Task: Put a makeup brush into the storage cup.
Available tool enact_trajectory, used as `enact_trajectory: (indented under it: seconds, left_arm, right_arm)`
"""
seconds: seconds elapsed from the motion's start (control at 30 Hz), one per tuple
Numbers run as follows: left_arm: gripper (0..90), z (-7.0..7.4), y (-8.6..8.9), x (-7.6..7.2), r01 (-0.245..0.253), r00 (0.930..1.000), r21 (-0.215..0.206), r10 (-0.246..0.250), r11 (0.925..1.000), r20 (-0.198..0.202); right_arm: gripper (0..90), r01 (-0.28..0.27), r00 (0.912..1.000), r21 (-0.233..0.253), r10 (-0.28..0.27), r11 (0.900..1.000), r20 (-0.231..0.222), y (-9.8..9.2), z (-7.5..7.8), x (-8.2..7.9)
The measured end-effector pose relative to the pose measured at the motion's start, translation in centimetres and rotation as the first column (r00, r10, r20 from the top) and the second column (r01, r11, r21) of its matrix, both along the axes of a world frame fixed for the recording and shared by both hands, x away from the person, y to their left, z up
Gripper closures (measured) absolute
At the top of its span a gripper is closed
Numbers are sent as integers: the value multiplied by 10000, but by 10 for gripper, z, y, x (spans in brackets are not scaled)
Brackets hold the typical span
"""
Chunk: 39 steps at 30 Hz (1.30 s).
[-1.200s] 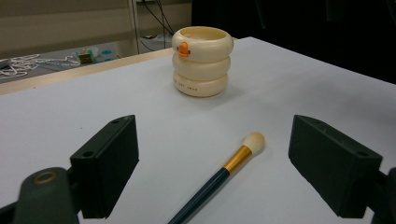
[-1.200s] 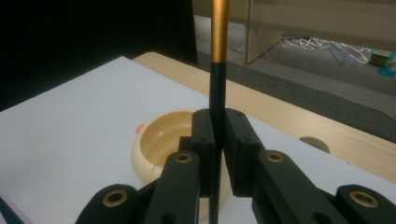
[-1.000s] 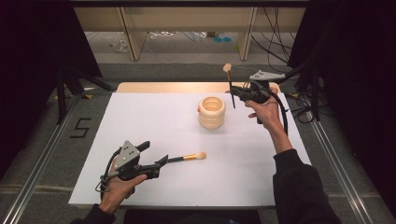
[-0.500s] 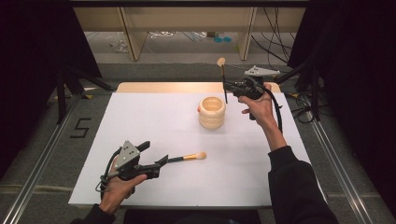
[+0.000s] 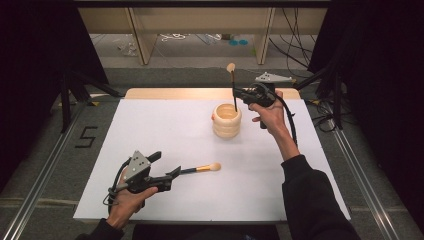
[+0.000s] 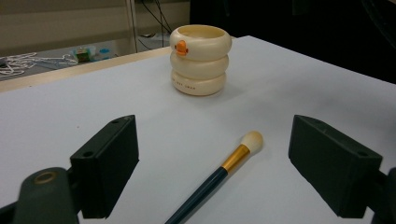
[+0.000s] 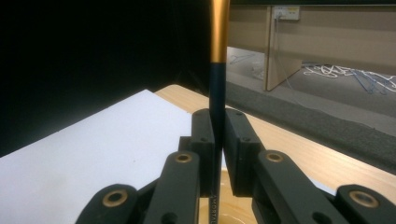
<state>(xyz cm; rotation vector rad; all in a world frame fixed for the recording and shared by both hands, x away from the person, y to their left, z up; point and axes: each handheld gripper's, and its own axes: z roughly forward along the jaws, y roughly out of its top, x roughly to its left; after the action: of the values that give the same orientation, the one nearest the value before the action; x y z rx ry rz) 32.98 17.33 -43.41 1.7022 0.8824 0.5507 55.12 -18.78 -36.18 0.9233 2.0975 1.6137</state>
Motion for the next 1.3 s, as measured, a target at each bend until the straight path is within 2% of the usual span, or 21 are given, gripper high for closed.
enact_trajectory:
  seconds: [0.3,0.37,0.43,0.5,0.53,0.73,0.77,0.8,0.93,1.0,1.03,1.07,1.17,1.23,1.27,1.3]
  left_arm:
    - [159,0,-1,0,-3,10000,-29,3,10000,-56]
    - [159,0,0,0,28,10000,41,-28,10000,-10]
    - [159,-1,-1,0,-43,9999,-91,42,9999,-119]
    - [159,0,-1,0,-21,10000,-62,20,10000,-81]
    - [159,0,0,0,7,10000,-12,-7,10000,-49]
    - [159,0,0,0,-25,10000,-52,25,10000,-59]
    - [159,0,0,0,-22,10000,-47,22,10000,-56]
    - [159,0,0,0,11,10000,22,-11,10000,10]
    - [159,0,0,0,12,10000,34,-12,10000,20]
    - [159,0,0,0,-10,10000,21,10,10000,8]
    - [159,0,0,0,1,10000,42,-2,10000,15]
    - [159,0,0,0,1,10000,38,-1,10000,14]
    - [159,0,0,0,-33,10000,68,32,10000,14]
    - [159,0,0,0,-55,10000,45,55,10000,10]
    - [159,0,0,0,-53,10000,50,53,10000,14]
    - [159,0,0,0,-35,10000,50,35,10000,8]
  right_arm:
    - [830,-34,9999,108,32,9999,135,5,-7,6]
    - [830,-58,10000,215,57,9998,45,7,-9,6]
    - [830,-37,10000,161,38,9999,-4,7,-9,7]
    - [830,-72,9999,196,69,9998,116,9,-11,8]
    - [831,-63,10000,190,64,9998,-30,10,-11,7]
    - [830,-104,9998,133,106,9999,-139,13,-16,9]
    - [830,-128,9999,227,129,9997,-44,14,-18,10]
    - [830,-60,10000,56,61,10000,-77,14,-17,10]
    - [830,-145,9999,139,145,9998,27,15,-20,11]
    - [830,-95,9999,110,96,9999,-71,16,-21,10]
    - [830,-101,9999,67,101,9999,86,16,-22,12]
    - [830,-80,9999,39,81,10000,-131,16,-23,11]
    - [830,-92,10000,32,92,10000,10,15,-27,13]
    - [830,-46,9998,43,46,10000,-186,16,-28,13]
    - [830,-17,10000,-31,16,10000,-16,16,-30,14]
    - [830,-58,9999,-94,57,9999,-97,15,-30,14]
